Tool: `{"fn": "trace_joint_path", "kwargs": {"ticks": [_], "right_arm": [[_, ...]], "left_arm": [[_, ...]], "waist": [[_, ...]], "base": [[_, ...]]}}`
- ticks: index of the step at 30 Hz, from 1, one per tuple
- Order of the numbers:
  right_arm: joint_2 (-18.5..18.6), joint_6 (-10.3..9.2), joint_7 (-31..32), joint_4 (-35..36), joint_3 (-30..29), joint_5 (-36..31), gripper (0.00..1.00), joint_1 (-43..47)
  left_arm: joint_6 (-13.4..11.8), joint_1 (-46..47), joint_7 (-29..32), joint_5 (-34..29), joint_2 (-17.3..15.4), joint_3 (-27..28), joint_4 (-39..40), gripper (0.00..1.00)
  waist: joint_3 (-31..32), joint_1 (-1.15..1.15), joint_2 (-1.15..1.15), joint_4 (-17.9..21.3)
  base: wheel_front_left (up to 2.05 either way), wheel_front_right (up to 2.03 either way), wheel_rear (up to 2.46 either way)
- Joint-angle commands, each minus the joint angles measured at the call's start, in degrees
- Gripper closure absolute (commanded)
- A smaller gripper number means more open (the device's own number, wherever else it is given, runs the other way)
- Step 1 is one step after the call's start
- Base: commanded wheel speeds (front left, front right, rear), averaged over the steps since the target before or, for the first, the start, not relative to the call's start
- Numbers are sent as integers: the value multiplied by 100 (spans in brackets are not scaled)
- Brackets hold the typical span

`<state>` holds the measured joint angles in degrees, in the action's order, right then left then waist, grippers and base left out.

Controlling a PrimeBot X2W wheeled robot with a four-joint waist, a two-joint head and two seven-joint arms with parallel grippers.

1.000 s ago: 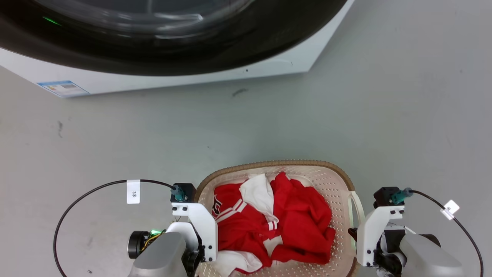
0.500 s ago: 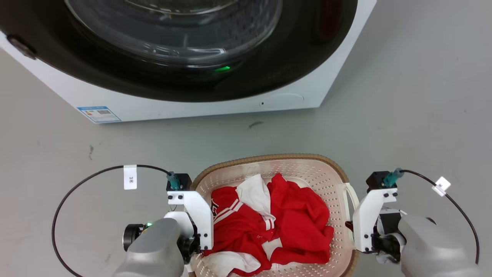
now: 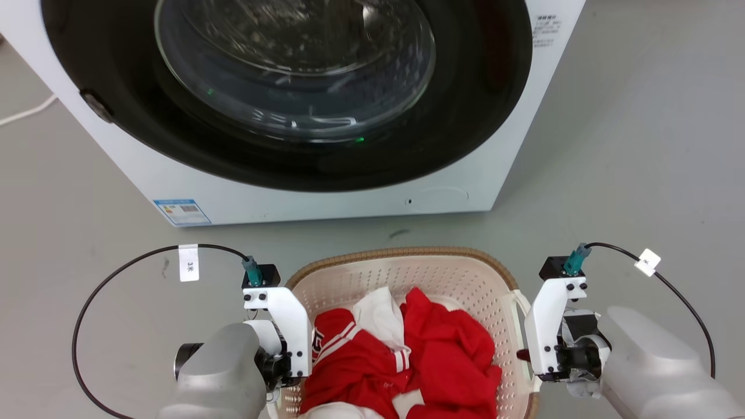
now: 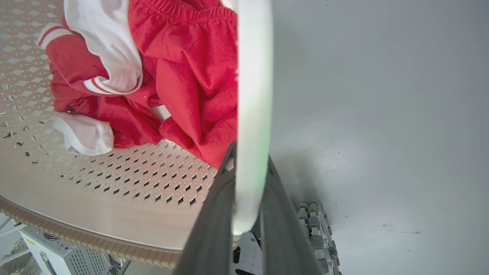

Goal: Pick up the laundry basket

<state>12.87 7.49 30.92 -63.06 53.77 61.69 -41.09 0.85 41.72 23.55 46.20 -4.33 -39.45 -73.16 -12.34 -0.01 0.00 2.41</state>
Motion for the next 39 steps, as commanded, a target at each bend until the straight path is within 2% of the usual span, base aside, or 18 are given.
{"fn": "trace_joint_path", "kwargs": {"ticks": [1, 8, 15, 26, 39], "right_arm": [[-27, 0, 110, -1, 10, 83, 100, -135], [-107, 0, 713, -129, 128, 263, 100, -207], [-244, 0, 1006, -340, 221, 308, 100, -285], [-407, 0, 1145, -724, 270, 376, 100, -82], [-544, -1, 1098, -869, 315, 391, 100, 31]], "left_arm": [[54, 78, 49, 0, -9, -25, 0, 100], [132, 21, 262, 108, -85, 8, -26, 100], [203, -92, 422, 134, -122, -31, -42, 100], [291, -242, 640, 192, -80, -93, -50, 100], [301, -432, 860, 250, -91, -163, -57, 100]], "waist": [[138, 1, 0, -45], [558, 1, 0, -107], [915, 1, 0, -31], [1335, 1, 0, 82], [1552, 1, 0, 90]], "base": [[0, 0, 0], [0, 0, 0], [0, 0, 0], [0, 0, 0], [0, 0, 0]]}}
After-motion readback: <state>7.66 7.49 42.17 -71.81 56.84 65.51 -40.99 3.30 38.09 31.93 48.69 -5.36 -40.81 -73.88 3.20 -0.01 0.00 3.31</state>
